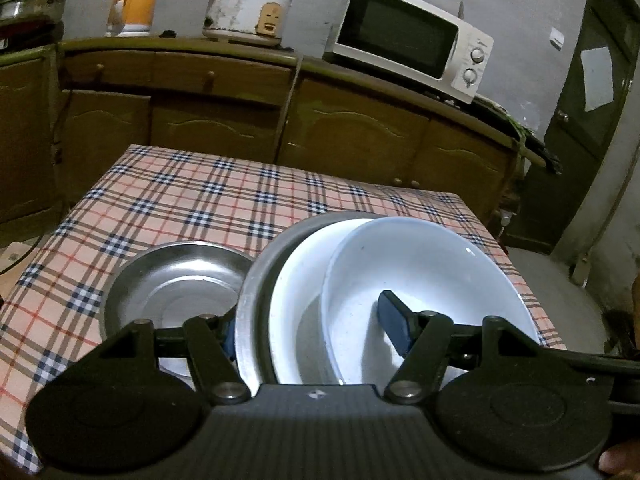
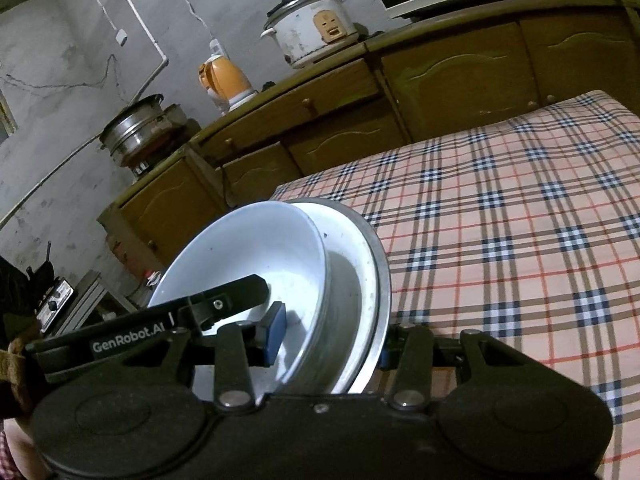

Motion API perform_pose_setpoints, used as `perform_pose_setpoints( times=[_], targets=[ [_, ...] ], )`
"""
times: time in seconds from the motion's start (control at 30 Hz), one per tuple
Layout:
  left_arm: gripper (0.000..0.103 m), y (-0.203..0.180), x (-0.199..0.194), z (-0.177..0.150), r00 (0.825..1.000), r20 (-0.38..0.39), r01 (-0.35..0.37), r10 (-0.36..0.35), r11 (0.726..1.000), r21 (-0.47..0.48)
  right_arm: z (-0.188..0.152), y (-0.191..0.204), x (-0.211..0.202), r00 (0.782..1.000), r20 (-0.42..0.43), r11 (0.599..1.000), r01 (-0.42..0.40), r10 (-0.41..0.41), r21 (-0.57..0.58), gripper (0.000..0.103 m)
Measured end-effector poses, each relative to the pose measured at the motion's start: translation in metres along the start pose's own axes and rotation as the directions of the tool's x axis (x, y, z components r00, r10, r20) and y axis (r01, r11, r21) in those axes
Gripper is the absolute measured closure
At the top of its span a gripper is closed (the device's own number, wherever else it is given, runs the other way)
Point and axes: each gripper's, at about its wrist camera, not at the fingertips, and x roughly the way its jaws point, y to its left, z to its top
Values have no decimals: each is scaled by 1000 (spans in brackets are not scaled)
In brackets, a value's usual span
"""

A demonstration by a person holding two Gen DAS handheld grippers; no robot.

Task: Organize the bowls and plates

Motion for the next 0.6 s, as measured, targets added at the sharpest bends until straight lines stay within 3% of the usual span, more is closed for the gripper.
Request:
perform_pose_setpoints(
  times=[0.6],
  targets=[
    [35,44,-3,1,1000,5,-26,27,999,-47,-4,31,43,999,-34,999,-19,18,-32,50]
  ],
)
